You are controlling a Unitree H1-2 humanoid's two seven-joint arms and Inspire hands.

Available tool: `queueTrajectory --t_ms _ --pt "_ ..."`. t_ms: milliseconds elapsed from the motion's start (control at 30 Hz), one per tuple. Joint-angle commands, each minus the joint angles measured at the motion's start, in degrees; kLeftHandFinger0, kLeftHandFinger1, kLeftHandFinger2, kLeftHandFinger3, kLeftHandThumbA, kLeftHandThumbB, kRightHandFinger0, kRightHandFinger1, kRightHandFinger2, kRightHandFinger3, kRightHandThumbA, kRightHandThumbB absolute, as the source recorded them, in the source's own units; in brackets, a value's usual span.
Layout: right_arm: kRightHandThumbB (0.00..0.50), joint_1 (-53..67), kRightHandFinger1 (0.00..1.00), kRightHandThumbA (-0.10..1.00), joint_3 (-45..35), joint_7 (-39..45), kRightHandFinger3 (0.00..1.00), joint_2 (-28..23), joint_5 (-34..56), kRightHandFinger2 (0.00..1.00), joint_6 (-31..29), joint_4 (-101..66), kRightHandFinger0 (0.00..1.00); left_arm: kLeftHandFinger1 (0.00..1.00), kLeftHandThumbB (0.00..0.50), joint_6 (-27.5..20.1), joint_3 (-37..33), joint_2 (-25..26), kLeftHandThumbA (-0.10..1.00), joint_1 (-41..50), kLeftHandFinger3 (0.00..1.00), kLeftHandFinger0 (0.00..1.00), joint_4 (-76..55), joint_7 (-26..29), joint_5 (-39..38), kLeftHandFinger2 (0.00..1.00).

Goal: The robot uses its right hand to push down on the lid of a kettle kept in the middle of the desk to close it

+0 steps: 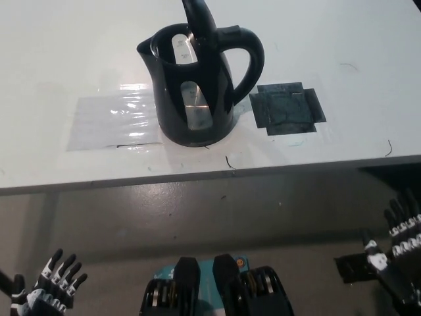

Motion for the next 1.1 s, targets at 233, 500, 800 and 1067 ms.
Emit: queueTrajectory --t_ms 233,500,800,1067 --pt "0.375 3.94 1.0 0.51 3.87 -2.27 1.0 2.58 -4.03 1.0 2.96 -22.13 1.0 1.0 0.5 -2.42 0.36 0.97 1.0 0.18 1.0 1.0 -0.85 -1.87 -2.18 1.0" --pt "0.5 -17.74 1.0 0.61 1.26 -5.18 1.0 -2.64 -5.53 1.0 20.3 -31.67 1.0 1.0 0.5 -2.72 0.26 1.16 1.0 1.08 1.0 1.0 -0.17 -2.53 -2.18 1.0" --pt "0.425 -41.26 1.0 0.8 -0.15 -6.76 1.0 -6.88 -3.55 1.0 33.36 -24.34 1.0 1.0 0.5 -2.59 0.46 1.18 1.0 0.79 1.0 1.0 -0.16 -2.56 -2.43 1.0" --pt "0.381 -55.92 1.0 1.0 2.08 -5.94 1.0 -3.81 -4.0 1.0 28.68 -1.71 1.0 1.0 0.5 -2.72 -0.23 0.64 1.0 1.2 1.0 1.0 0.22 -2.84 -1.91 1.0"
